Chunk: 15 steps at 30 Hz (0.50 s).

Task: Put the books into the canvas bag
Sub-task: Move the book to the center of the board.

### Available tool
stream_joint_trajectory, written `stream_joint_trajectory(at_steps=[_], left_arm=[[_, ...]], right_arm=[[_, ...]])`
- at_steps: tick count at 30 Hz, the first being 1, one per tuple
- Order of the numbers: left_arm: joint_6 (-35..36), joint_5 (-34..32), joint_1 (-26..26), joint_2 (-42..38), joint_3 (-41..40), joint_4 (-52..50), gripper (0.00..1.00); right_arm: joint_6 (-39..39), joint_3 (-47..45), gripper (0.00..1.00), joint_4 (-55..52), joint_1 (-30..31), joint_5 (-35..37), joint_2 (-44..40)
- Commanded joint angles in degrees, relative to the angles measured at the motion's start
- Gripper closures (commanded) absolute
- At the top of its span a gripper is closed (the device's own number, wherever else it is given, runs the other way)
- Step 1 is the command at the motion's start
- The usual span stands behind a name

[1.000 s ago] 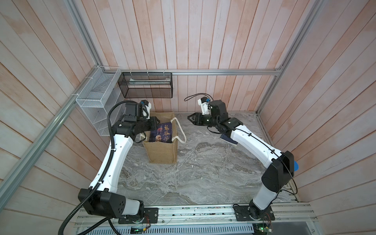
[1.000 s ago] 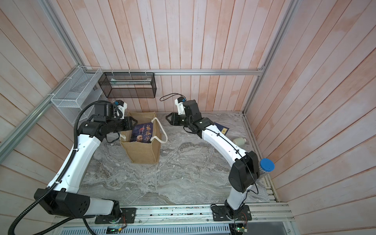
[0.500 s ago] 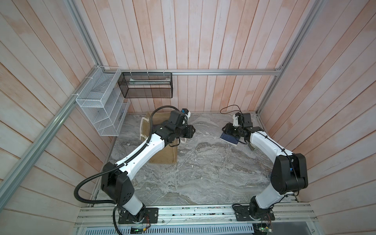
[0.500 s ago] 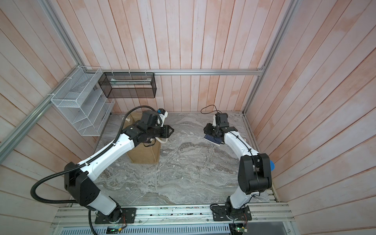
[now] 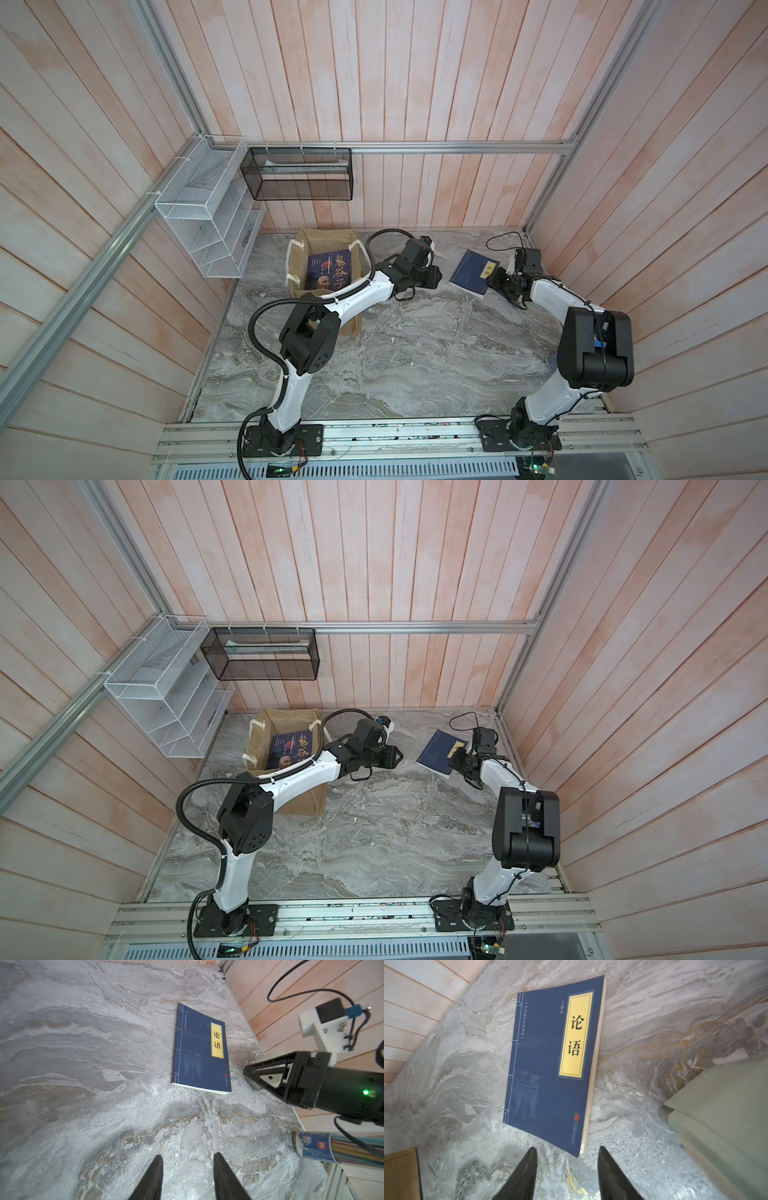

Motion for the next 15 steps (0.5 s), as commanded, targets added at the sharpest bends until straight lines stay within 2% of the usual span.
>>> stream_joint_trajectory(at_steps=[1,11,15], left_arm=[[-1.1,1.49,-0.17,3.93,4.25,2.91,0.57],[-2.28,2.44,-0.31,13.49,9.18,7.75,0.57],[-4.83,4.2,-0.31,19.94,16.37,5.27,0.57]], right_arm=[[-1.03,0.81,0.51,1.03,-0.3,-0.73,2.74],[-0.88,3.82,0.52,0.61,-0.41,-3.06,7.86],[0.0,3.74,0.54,1.41,-0.4,-5.18,7.61]])
